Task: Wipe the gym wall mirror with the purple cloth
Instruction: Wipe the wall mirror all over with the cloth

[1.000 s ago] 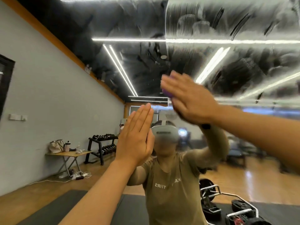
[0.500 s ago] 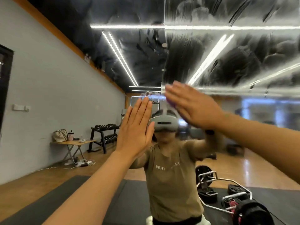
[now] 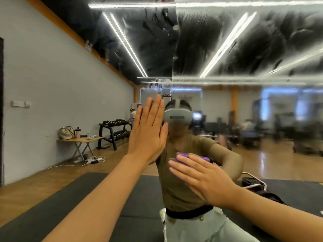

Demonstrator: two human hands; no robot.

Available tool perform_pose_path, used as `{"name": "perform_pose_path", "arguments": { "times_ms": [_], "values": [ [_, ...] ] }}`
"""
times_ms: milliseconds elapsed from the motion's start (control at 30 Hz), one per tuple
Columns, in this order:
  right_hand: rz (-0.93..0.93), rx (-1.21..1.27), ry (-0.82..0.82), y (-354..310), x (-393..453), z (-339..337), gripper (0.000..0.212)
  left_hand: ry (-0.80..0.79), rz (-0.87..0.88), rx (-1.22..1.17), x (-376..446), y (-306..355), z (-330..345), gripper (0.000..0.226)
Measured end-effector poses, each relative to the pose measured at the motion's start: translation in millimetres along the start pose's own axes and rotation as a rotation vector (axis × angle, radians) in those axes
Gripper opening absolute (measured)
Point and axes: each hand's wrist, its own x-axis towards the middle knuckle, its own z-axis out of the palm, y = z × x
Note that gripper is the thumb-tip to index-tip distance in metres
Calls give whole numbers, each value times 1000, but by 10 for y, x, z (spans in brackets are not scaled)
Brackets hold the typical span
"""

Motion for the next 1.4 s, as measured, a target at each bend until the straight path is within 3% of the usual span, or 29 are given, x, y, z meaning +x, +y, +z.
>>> {"name": "perform_pose_path", "arguments": {
  "times_ms": [133,200,400,467,567,800,933,1033,1133,1267,1400],
  "values": [
    [-128,36,-7,219,52,-18,52,-34,42,66,-277,-26,65,66],
    [-96,58,36,488,191,-101,52,-35,61,84,-292,-65,66,67],
    [429,-6,257,1797,773,-632,50,63,77,104,-296,-77,126,66],
    [547,-5,325,1870,826,-641,51,93,83,93,-296,-83,141,65],
    [650,34,414,1461,758,-503,51,108,74,88,-291,-74,147,64],
    [268,-5,144,-63,-359,58,59,91,-81,20,-303,196,118,66],
    [107,-6,25,29,-514,12,53,65,-157,-20,-293,358,134,72],
    [14,0,12,359,-456,-71,50,36,-69,-26,-197,387,104,73],
    [224,14,133,947,-216,-224,49,31,64,-2,-29,427,81,69],
    [602,14,287,1741,138,-532,53,31,32,-8,58,515,141,69],
    [760,16,400,1624,176,-480,54,74,-5,-31,48,584,190,68]
  ]
}}
